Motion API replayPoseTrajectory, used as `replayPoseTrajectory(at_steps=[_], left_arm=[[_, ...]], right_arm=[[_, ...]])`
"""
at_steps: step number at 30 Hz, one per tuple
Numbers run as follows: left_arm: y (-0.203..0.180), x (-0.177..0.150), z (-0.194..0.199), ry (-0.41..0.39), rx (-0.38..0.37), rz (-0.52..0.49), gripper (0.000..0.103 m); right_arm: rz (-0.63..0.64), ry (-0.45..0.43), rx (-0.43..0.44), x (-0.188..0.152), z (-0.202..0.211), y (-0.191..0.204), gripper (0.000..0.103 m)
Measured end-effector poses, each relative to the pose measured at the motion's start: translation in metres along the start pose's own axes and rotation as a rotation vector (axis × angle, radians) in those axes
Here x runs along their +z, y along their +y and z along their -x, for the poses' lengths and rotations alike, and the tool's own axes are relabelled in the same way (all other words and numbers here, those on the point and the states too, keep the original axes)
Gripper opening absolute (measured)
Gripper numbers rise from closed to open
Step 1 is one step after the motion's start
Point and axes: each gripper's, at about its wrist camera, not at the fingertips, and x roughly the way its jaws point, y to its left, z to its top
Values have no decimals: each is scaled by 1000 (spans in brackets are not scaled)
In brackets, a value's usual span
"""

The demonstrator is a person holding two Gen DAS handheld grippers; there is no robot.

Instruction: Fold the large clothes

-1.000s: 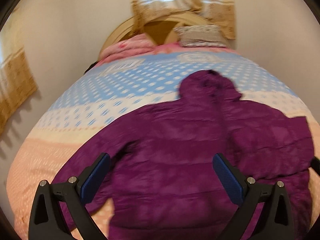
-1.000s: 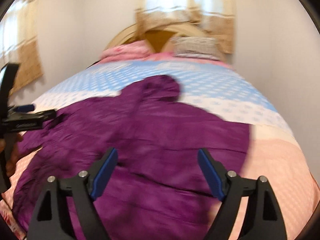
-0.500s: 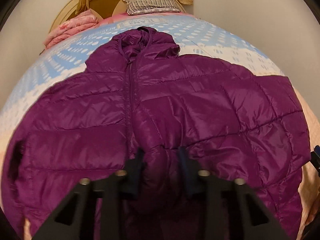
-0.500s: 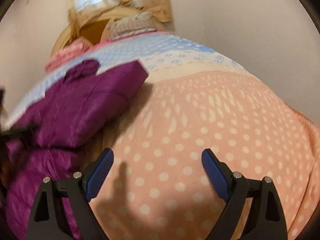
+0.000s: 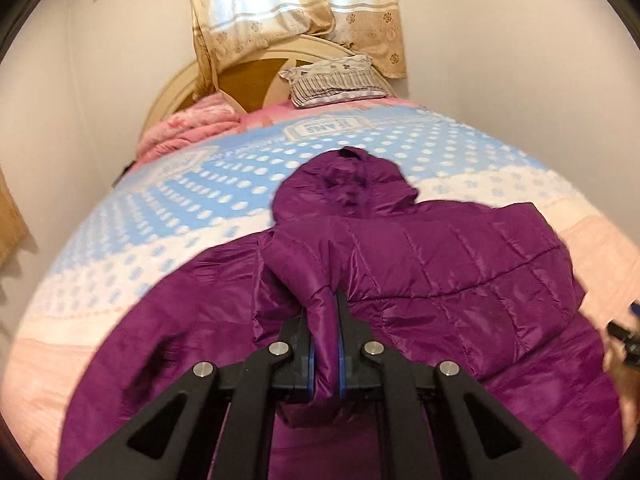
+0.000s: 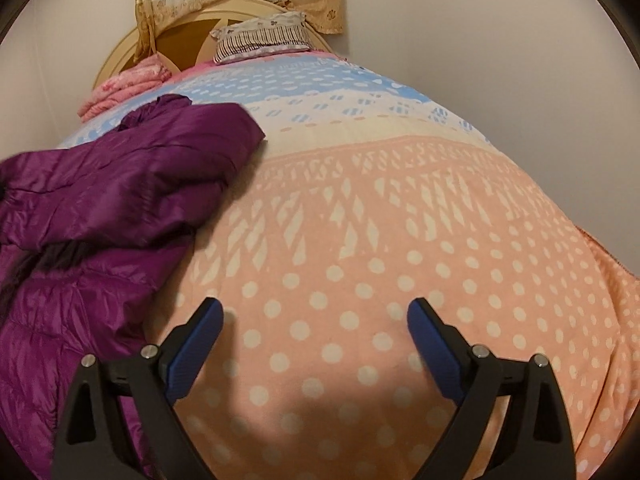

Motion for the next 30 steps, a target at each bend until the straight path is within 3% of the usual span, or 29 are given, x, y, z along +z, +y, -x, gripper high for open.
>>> replayPoseTrajectory(at_steps=[7,10,13,14,15,16,17,18,20,24,30], left_arm=[[10,-31,-36,77,78,0,9],[10,-36,-52,134,97,23,10],[19,-35,-45,114,115,87,21],[22,-33,-39,91,134,106,32],[24,-32,-34,72,151,118,52],[28,-29,-29,44,179,139,65],[31,-26,-25,20,199,157,83],[34,-24,-24,4,206,171,86],[37,-22,-28,4,204,180,86],[30,-28,-59,92,300,120,86],[38,-46,-84,175,276,154,87]], right_arm=[[49,14,-14,-1,0,7,95],[51,17,63,5,8,10,77],[49,14,115,23,14,20,58],[46,5,129,33,16,24,53],[39,-6,150,43,17,29,51],[33,-21,170,54,16,35,51],[34,-34,179,62,15,40,50],[44,-46,188,71,12,48,50],[68,-61,208,86,-1,67,50],[103,-28,220,90,-28,98,50],[191,17,180,63,-63,128,50]])
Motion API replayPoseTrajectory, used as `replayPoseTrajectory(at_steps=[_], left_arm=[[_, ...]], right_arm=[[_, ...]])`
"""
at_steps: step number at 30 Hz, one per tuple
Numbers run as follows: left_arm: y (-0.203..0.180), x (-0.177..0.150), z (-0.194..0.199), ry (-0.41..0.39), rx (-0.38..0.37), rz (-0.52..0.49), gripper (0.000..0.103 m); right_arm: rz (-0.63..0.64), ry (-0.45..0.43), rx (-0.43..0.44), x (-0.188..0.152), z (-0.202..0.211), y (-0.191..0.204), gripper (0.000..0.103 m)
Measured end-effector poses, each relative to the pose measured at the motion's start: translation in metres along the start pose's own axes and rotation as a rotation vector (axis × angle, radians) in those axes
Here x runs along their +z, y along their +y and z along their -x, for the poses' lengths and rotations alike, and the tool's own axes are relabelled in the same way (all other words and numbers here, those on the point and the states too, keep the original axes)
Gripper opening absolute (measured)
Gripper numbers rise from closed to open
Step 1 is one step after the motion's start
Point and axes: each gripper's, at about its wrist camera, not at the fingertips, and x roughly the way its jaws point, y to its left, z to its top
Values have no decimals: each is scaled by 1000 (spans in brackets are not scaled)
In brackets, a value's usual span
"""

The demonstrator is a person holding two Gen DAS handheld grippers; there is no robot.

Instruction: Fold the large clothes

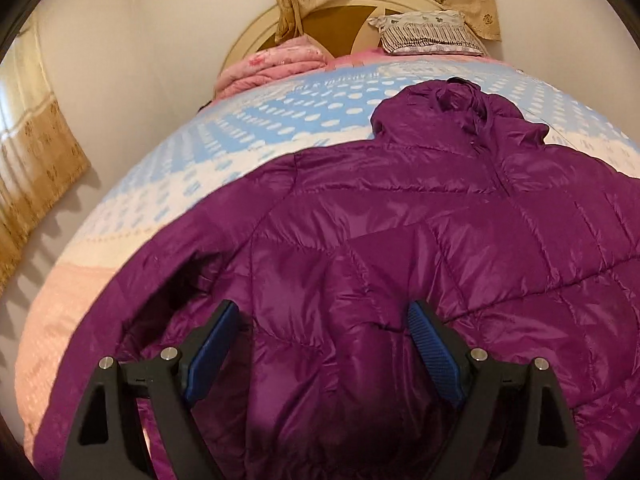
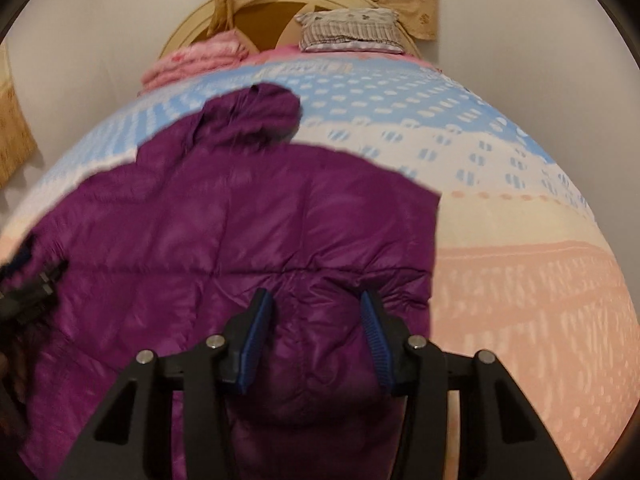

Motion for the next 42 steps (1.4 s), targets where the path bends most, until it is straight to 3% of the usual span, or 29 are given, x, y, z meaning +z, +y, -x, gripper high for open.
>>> replayPoseTrajectory(at_steps=[16,29,31,33,37,40,42], left_arm=[[7,-7,-9,44,-36,72,94],[8,-6,-10,61,-49,75,96],[18,-2,-4,90,-74,94,96],[35,-1,15,77,-74,120,96],[90,-16,80,-56,-103,148,96],[134,-41,103,-95,-23,137,96],[174,-66,111,-79,63,137,96]], right_arm=[[42,17,-67,-1,-8,9,53],[56,21,-92,-1,-9,13,54],[44,34,-88,2,-8,10,61],[28,44,-69,3,0,5,80],[-23,-20,-11,-11,40,1,88],[-2,-28,42,-28,63,12,88],[26,-37,52,-41,76,24,89]])
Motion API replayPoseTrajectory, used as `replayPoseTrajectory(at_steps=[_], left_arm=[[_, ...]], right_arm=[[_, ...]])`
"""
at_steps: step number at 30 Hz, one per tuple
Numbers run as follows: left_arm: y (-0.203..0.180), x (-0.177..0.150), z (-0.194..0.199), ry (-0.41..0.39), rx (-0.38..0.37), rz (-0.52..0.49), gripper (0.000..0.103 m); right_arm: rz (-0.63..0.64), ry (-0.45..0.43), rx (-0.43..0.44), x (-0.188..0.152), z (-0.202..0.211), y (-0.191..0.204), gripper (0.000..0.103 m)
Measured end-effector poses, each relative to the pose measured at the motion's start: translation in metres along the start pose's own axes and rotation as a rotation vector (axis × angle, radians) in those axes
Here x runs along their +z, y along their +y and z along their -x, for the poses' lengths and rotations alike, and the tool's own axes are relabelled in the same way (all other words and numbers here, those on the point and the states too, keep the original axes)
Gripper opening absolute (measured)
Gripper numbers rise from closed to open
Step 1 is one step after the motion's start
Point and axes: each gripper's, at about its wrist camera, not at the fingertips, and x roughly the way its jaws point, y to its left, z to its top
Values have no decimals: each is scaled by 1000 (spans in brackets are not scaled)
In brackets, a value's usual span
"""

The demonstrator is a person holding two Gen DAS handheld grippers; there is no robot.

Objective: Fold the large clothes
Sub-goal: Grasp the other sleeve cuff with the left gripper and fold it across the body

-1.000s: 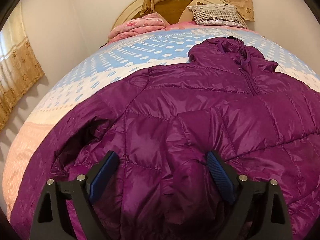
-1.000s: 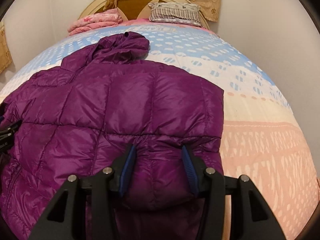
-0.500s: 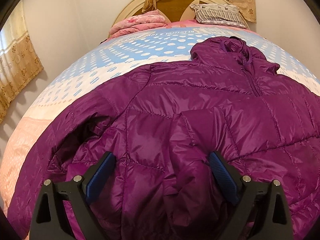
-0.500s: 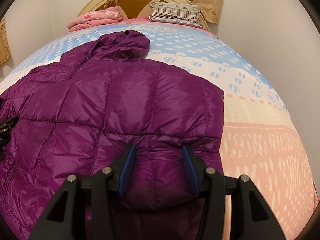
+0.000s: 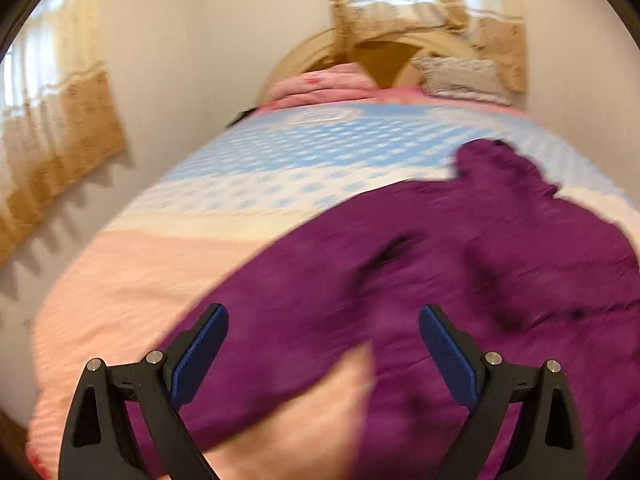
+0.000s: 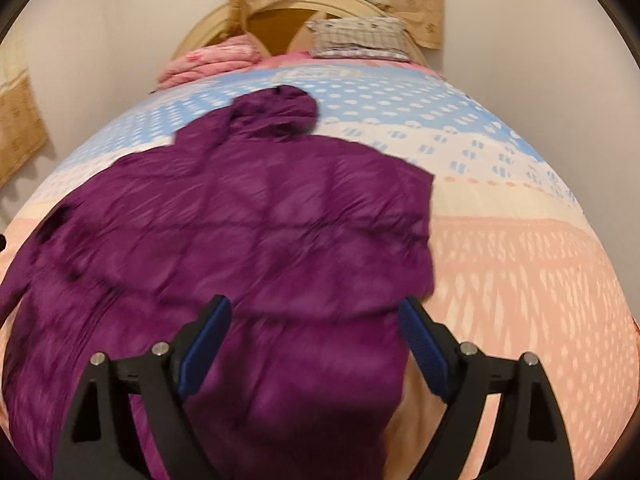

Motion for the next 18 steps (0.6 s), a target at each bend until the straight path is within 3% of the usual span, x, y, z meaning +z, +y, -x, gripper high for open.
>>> replayPoseTrajectory(at_steps=[6,9,13,18], left_arm=[[110,-63,19,80,168,94,96],[152,-93,27,127,162,205,96],[179,-117,28,177,141,297,96],[176,-124,17,201,130,332,96]], right_arm=[[19,-37,65,-23,29,28,94],[37,-64,79,-30,40,43,94],[77,-81,96,-36,50,62,94],[108,-82,101,-48,58,79,94]])
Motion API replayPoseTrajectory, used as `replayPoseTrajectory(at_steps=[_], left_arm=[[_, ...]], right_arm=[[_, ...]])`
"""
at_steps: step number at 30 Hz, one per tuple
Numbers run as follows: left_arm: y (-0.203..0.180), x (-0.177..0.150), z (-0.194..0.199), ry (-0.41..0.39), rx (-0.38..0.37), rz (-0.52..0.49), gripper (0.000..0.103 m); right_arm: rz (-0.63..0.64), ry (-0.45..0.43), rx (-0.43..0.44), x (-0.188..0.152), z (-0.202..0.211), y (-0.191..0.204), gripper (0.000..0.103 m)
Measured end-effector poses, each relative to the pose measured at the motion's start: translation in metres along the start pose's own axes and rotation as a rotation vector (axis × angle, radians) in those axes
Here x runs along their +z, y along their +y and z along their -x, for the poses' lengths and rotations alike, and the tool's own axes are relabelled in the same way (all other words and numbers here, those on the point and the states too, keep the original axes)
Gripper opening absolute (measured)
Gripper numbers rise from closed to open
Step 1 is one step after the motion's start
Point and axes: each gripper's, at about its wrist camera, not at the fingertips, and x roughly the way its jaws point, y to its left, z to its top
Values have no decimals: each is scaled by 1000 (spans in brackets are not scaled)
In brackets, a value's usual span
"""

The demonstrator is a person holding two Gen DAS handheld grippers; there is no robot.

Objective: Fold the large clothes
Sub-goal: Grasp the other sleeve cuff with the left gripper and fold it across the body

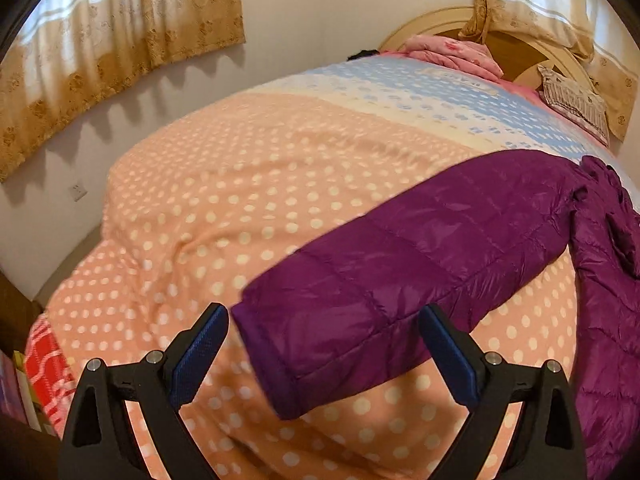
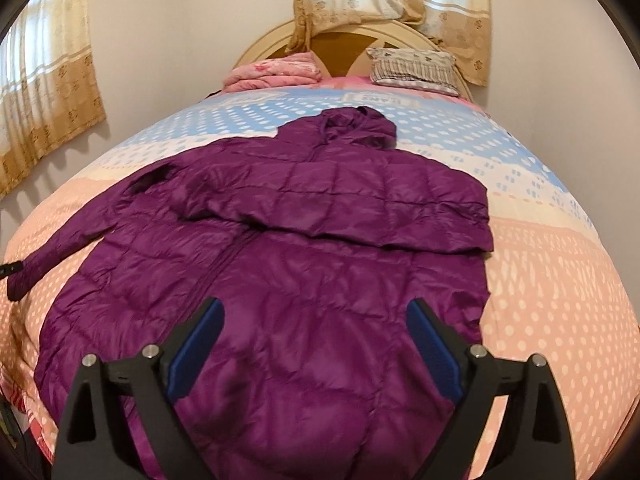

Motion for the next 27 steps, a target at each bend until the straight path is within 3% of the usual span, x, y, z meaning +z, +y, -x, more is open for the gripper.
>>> replayPoseTrajectory(at_steps=[2,6,7,12,17,23,27], left_arm=[[-5,0,-9,27,-8,1,94],[-14,-2,-19,39,-75,-43,19],[-14,0,-15,31,-86,-52,10],[-17,24,25,-115,-42,-73,10],[-36,55,56,-210,-57,-111,9],[-89,82,95,-298,-155,-175,9],[-150,91,119,-355,-248,-257,9]], right_arm=[[4,0,1,-3,3,3,94],[-1,-12,-6,-10,11,1,94],[-8,-15,-8,-11,12,-2,94],[-60,-36,-15,-13,16,-18,95],[-109,-40,-40,-18,17,-39,95],[-200,-38,-87,-19,22,-78,95],[-243,-49,-103,-20,28,-98,95]])
